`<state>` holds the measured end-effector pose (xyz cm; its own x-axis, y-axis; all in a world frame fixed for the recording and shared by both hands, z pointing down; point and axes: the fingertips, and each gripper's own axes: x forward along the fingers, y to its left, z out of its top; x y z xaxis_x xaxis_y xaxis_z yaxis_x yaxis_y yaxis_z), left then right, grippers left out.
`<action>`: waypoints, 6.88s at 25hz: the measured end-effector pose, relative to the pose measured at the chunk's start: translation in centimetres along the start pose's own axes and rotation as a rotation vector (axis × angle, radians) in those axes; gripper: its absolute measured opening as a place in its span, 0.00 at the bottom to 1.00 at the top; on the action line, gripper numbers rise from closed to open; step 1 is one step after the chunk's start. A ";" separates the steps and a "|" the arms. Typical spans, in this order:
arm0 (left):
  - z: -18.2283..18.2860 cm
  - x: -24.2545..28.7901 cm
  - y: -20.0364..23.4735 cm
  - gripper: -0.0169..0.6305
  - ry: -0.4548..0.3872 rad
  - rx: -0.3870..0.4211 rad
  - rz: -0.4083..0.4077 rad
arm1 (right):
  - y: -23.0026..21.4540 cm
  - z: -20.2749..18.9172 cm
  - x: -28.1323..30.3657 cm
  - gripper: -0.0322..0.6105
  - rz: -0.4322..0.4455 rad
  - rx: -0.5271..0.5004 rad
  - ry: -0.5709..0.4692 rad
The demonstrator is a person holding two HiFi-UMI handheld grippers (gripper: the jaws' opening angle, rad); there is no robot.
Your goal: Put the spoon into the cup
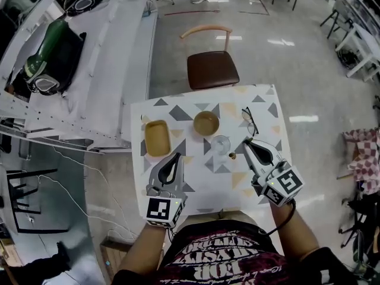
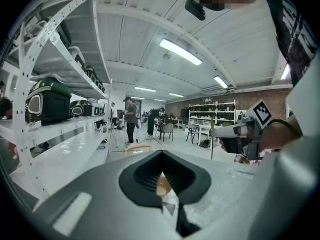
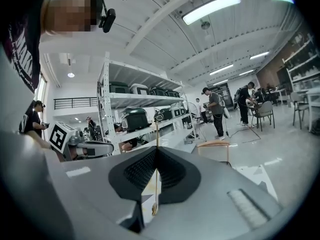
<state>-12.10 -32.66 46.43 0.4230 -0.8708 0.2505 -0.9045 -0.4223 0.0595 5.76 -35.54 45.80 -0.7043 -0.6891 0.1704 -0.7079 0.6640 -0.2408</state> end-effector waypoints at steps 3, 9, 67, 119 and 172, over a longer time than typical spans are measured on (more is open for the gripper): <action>-0.1 0.6 0.6 0.03 0.013 -0.005 -0.006 | -0.3 -0.8 1.2 0.10 -0.011 0.018 0.014; -1.1 1.7 1.6 0.03 0.038 -0.007 -0.023 | -1.6 -2.9 3.6 0.10 -0.027 0.030 0.040; -2.0 0.4 -1.8 0.03 0.077 0.001 0.021 | -7.2 -18.8 5.0 0.28 -0.107 -0.015 0.509; 5.5 -4.9 -14.1 0.03 -0.113 0.095 0.003 | 1.5 4.6 -15.1 0.09 -0.021 -0.273 -0.062; 4.4 1.4 -7.6 0.03 -0.061 0.059 -0.081 | 0.8 3.2 -6.3 0.09 -0.029 -0.230 -0.015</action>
<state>-4.40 -31.83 42.09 0.4987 -0.8461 0.1883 -0.8632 -0.5044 0.0196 9.78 -31.55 41.49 -0.6841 -0.7118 0.1590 -0.7223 0.6915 -0.0119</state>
